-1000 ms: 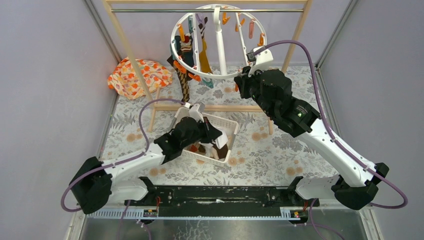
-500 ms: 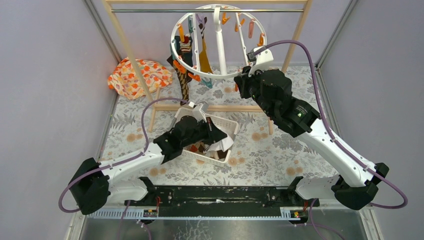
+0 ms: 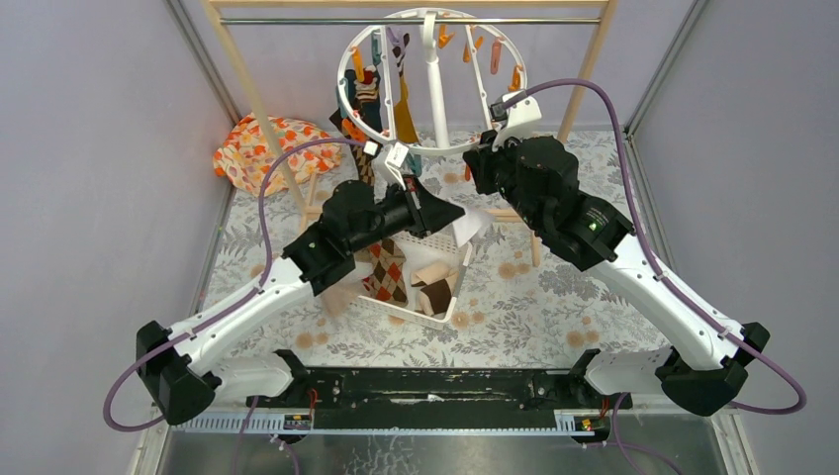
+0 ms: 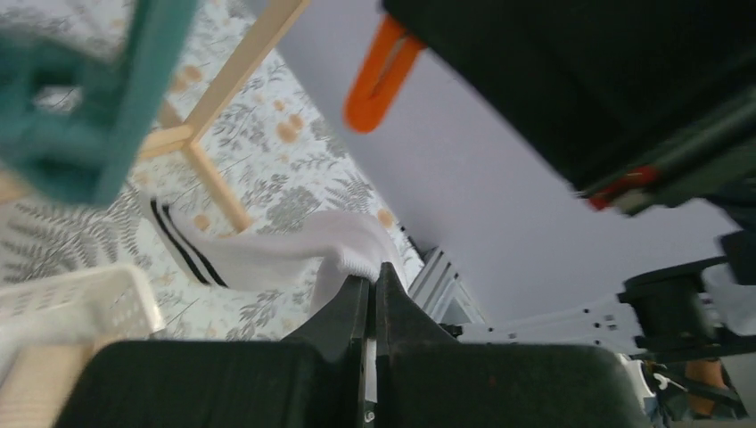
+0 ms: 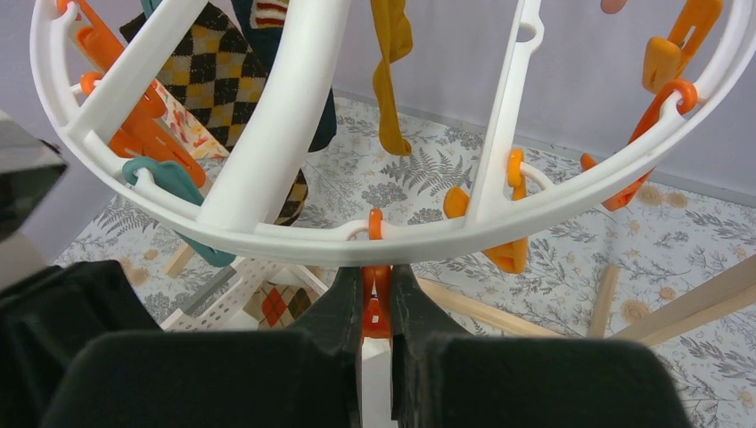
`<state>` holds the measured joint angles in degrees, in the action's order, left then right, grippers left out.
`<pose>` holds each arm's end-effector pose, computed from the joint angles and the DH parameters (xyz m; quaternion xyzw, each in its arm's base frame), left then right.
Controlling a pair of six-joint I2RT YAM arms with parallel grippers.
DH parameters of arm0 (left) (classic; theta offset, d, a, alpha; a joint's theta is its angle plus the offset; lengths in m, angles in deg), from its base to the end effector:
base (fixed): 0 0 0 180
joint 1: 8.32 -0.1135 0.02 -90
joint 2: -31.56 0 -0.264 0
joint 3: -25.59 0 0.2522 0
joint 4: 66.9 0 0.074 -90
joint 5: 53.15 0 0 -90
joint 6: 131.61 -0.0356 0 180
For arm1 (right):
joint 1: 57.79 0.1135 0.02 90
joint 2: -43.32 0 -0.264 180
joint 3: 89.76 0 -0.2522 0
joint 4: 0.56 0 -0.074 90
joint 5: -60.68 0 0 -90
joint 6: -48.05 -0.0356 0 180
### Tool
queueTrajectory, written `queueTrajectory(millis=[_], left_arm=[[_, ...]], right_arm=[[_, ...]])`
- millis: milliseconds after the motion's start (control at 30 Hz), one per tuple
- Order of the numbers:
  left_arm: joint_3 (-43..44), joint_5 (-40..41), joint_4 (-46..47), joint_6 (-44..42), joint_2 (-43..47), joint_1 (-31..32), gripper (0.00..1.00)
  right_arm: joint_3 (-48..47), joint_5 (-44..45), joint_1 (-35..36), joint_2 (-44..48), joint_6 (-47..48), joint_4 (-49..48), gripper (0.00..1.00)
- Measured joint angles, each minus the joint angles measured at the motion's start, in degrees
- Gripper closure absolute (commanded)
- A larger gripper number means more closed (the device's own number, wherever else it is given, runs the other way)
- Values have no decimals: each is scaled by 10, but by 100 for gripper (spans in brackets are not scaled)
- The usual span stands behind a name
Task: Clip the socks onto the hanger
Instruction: Pick up the sock from the bin, then place the sock in the bin.
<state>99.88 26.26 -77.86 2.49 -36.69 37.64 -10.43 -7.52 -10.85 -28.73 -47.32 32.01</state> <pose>0.1910 -0.2070 0.3759 0.0743 0.7326 -0.5243 0.4277 0.1918 0.1859 0.4781 -0.1341 0.7169 0.1713 0.6623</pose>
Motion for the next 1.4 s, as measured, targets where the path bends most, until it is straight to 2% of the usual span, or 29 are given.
queueTrajectory(millis=[167,367,567,700,867,1133,1400], left_arm=[[25,-65,21,17,-15,-3,100],[25,-156,71,49,-89,-1,100],[29,-279,181,118,-179,6,100],[-4,-326,261,156,-191,6,100],[-61,-325,260,142,-170,6,100],[-95,-266,159,57,-90,-1,100],[-181,-237,110,12,-57,-70,100]], right_arm=[[0,-4,-2,0,-1,0,100],[1,-2,-7,0,-3,-2,100],[10,3,-10,3,-1,5,100],[17,2,-15,12,-3,10,100],[20,0,-16,23,-2,10,100],[20,-5,-16,24,-3,8,100],[20,-14,-17,21,-6,4,100]])
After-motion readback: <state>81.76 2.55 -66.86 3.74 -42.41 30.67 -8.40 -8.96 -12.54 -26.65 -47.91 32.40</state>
